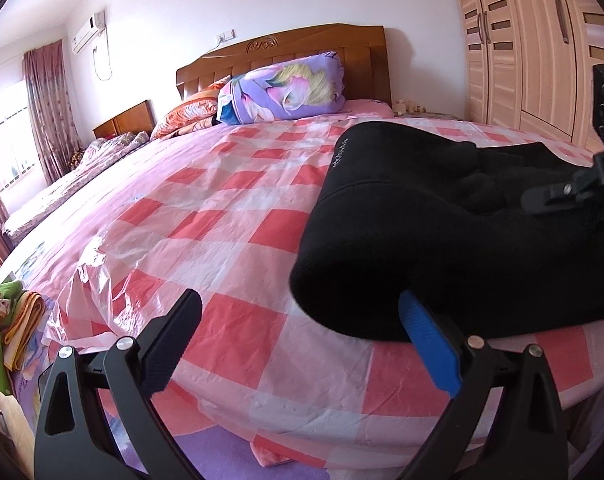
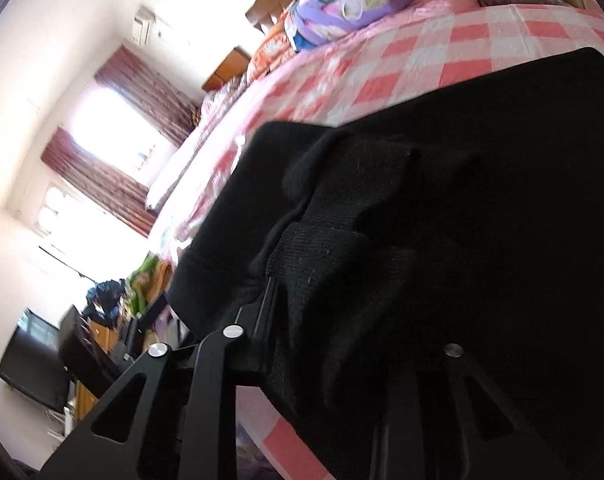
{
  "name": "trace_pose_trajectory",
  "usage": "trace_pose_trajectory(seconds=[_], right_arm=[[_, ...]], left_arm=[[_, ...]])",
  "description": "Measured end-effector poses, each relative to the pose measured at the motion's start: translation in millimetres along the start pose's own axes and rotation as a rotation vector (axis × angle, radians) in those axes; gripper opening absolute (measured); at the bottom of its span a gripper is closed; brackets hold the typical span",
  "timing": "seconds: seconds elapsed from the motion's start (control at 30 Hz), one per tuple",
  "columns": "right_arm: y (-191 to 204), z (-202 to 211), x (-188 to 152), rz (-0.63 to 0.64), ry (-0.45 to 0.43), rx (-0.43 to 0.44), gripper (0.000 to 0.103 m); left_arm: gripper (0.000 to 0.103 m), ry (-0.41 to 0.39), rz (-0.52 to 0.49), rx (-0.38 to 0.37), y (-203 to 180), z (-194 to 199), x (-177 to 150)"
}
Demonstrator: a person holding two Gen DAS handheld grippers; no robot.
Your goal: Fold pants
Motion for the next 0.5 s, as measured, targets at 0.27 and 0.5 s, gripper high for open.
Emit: trace_pose_trajectory(seconds=[0.27,0.5], right_arm=[[15.7,39.6,19.9,0.017,-0.117,0.030,0.024],[43.1,69.9,41.9,0.085,-0.213,0.050,0.021]], left_arm=[[0.099,0.039,0.069,-0.047,10.4,-6.9,-2.5],[0.099,0.063,0.099,-0.023,10.1,-26.4,17.8]])
Point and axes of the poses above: each gripper's, at about its wrist camera, not at the fingertips, and z roughly against the way its jaws point, y to its left, x to its top, the point moved 1 cm from there along -z, roughly the way its jaws point, and after that the axes turned 13 degrees about -x, right-handed, at the moved point
